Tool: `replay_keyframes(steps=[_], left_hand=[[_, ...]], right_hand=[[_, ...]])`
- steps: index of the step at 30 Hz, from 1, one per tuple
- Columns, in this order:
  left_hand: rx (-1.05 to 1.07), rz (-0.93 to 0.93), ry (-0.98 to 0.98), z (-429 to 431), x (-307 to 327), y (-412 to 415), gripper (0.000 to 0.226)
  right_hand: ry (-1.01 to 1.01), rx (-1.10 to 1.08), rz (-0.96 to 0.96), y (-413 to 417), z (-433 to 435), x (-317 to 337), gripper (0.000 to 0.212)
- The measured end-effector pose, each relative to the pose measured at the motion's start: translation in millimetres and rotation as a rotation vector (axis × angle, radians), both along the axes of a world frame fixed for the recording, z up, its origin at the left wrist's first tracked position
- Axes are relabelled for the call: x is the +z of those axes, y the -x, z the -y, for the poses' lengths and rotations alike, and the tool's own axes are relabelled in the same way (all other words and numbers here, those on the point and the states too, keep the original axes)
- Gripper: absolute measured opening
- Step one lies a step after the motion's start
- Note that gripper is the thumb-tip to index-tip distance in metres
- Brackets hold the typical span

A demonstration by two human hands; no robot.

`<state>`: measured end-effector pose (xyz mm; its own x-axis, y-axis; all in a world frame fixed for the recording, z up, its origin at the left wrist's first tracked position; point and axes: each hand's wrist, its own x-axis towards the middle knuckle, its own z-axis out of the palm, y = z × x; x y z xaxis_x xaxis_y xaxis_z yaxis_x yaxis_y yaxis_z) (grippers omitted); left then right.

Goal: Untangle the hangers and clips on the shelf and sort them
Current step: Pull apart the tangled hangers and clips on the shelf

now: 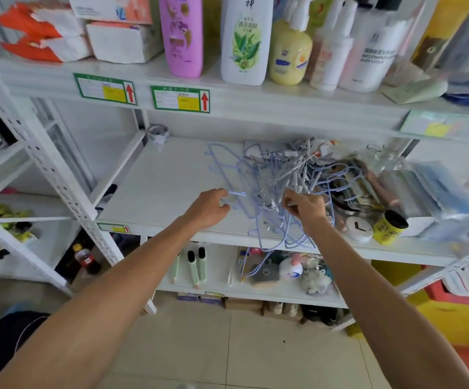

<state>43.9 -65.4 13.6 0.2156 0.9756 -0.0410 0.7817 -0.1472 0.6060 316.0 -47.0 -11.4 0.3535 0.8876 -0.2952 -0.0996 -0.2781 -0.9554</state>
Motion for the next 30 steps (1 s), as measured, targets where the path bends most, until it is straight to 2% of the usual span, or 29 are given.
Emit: replay_keyframes(steps=[2, 7, 10, 12, 14, 17, 20, 23, 26, 28, 30], left_hand=[[-0.006, -0.010, -0.023, -5, 1, -1, 0.039], [-0.009, -0.017, -0.033, -21, -1, -1, 0.036], [-0.033, -0.010, -0.023, -37, 1, -1, 0.040], [-0.055, -0.010, -0.016, -47, 0, 0, 0.043], [-0.076, -0.019, 0.000, -57, -5, 2, 0.044], [-0.103, -0.023, 0.037, -74, -11, 5, 0.046], [-0.117, -0.066, 0.075, -88, -17, 6, 0.044], [-0.126, -0.073, 0.105, -100, -23, 9, 0.038], [-0.143, -0.069, 0.114, -109, -25, 10, 0.027], [-0.151, -0.063, 0.114, -113, -22, 7, 0.022], [-0.162, -0.077, 0.105, -117, -20, 2, 0.022]], right_hand=[[0.054, 0.034, 0.063, 4, -7, 7, 0.028], [0.347, 0.406, 0.557, -3, -23, 24, 0.044], [0.345, 0.233, 0.824, -16, -50, 37, 0.029], [0.296, 0.106, 0.888, -19, -68, 39, 0.015], [0.310, -0.016, 0.823, -25, -86, 34, 0.009], [0.362, -0.008, 0.638, -35, -121, 12, 0.035], [0.366, -0.073, 0.559, -39, -156, -6, 0.033], [0.323, -0.122, 0.508, -26, -159, 5, 0.048], [0.266, -0.127, 0.509, -22, -172, 14, 0.033], [0.232, -0.124, 0.428, -14, -175, 23, 0.021], [0.161, -0.133, 0.456, -9, -174, 29, 0.015]])
